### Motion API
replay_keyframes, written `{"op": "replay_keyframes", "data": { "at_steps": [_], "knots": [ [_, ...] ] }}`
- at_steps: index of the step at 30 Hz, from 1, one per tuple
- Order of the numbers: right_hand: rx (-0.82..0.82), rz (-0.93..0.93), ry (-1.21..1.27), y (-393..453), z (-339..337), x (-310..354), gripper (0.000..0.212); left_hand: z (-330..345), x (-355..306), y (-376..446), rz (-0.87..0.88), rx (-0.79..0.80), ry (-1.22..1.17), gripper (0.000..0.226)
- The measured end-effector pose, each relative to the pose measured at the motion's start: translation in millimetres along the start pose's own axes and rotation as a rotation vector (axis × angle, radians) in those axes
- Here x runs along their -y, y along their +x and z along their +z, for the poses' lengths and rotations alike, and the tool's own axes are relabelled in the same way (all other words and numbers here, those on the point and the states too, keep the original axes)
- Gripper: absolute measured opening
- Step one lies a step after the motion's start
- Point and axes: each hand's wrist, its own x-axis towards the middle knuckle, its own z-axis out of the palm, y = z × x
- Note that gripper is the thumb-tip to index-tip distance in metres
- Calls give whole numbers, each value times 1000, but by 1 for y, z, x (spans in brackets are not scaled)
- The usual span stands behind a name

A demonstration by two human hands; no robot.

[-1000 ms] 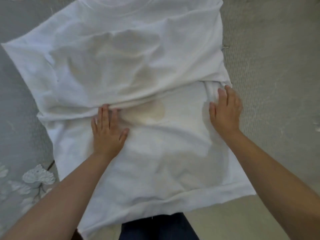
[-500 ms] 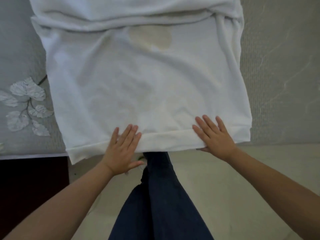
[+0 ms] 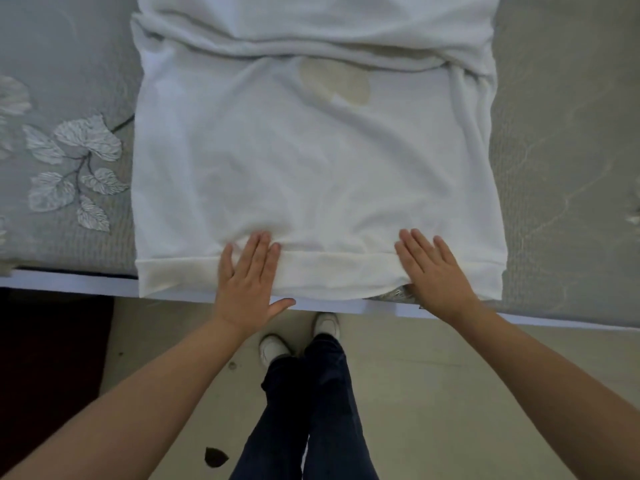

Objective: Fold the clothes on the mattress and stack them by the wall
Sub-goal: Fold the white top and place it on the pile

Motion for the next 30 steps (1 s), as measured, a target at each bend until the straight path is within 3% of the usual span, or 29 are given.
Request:
{"op": "replay_keyframes", "data": {
  "at_steps": [4, 6, 8, 10, 12, 15, 17, 20, 24, 26, 30],
  "knots": [
    [-143, -23, 133, 1, -16, -5, 37, -8, -17, 6, -162, 108, -132, 104],
    [-213, -50, 170, -6, -29, -12, 47, -12, -18, 9, -158, 89, -178, 92],
    [-234, -58, 164, -20, -44, -20, 50, -16, -15, 8, -83, 34, -156, 64],
    [-197, -35, 135, -35, -53, -28, 50, -16, -8, 5, -28, -17, -154, 52],
    [-165, -3, 134, -47, -53, -32, 51, -18, 5, 0, -94, -95, -186, 46],
    [-94, 63, 123, -49, -40, -27, 53, -26, 33, -4, -192, -121, -203, 56],
    [-12, 135, 148, -40, -25, -16, 56, -37, 50, -9, -171, -118, -202, 54],
    [240, 269, 263, -27, -11, -1, 63, -55, 70, -25, -66, -121, -110, 53],
    [332, 247, 351, -23, -11, 15, 61, -68, 81, -54, -4, -38, 11, 45],
    [430, 198, 365, -38, -20, 15, 60, -71, 78, -66, -40, 98, 43, 49],
    [775, 113, 388, -83, -50, 17, 57, -75, 66, -108, -113, 816, -69, 61]
  ]
}}
